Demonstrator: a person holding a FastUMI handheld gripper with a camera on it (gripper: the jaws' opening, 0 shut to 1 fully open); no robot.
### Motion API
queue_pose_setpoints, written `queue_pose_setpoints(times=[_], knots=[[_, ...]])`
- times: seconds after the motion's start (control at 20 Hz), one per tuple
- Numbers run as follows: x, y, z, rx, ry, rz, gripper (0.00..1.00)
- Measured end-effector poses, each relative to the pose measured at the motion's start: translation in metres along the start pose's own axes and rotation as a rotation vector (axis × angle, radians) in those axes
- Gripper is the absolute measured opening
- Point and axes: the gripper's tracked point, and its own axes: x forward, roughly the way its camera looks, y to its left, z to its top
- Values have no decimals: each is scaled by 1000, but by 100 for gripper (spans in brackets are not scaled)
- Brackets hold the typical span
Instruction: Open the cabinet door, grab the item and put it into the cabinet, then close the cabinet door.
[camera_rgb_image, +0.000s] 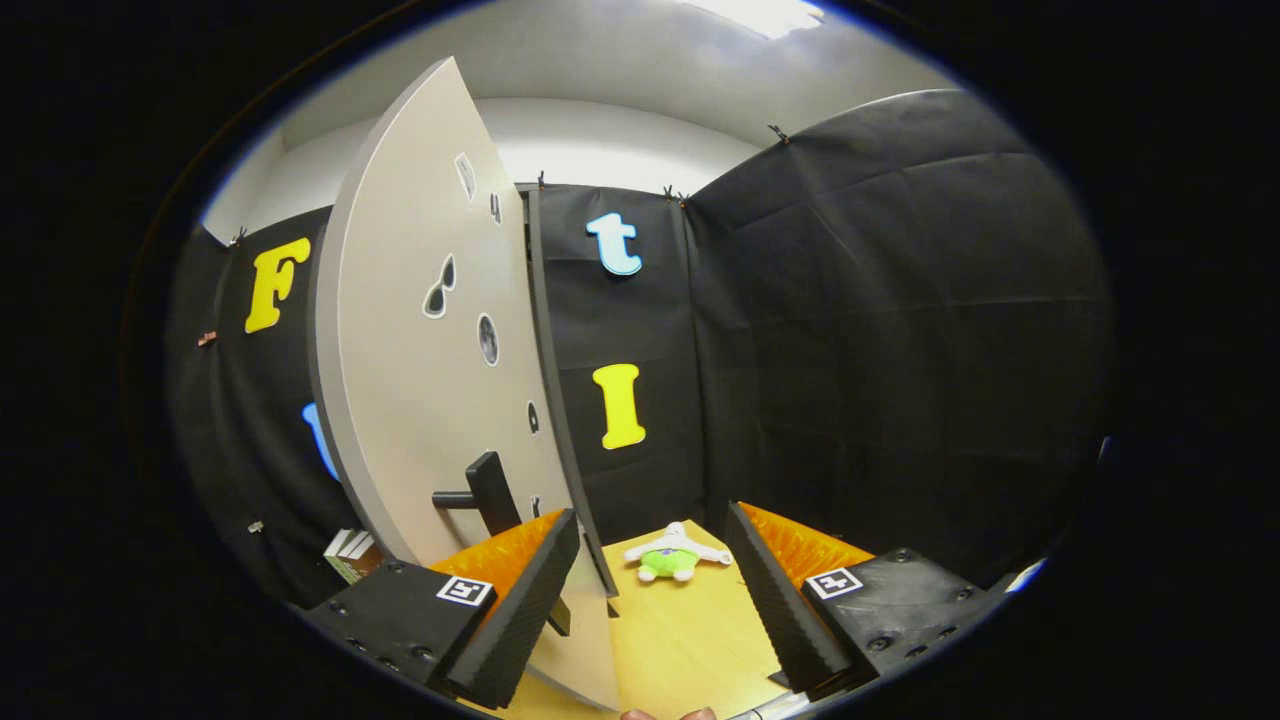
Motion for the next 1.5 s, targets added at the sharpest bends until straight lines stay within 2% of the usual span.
queue_pose_setpoints(times=[0.25, 0.55, 0.7, 1.15, 1.5], knots=[[0, 52, -11, 9, 13, 100, 98], [5, 160, -33, 4, 55, 300, 98], [7, 182, -31, -18, 51, 344, 98], [0, 199, -39, -44, 57, 367, 98], [-7, 203, -42, -123, 37, 359, 98]])
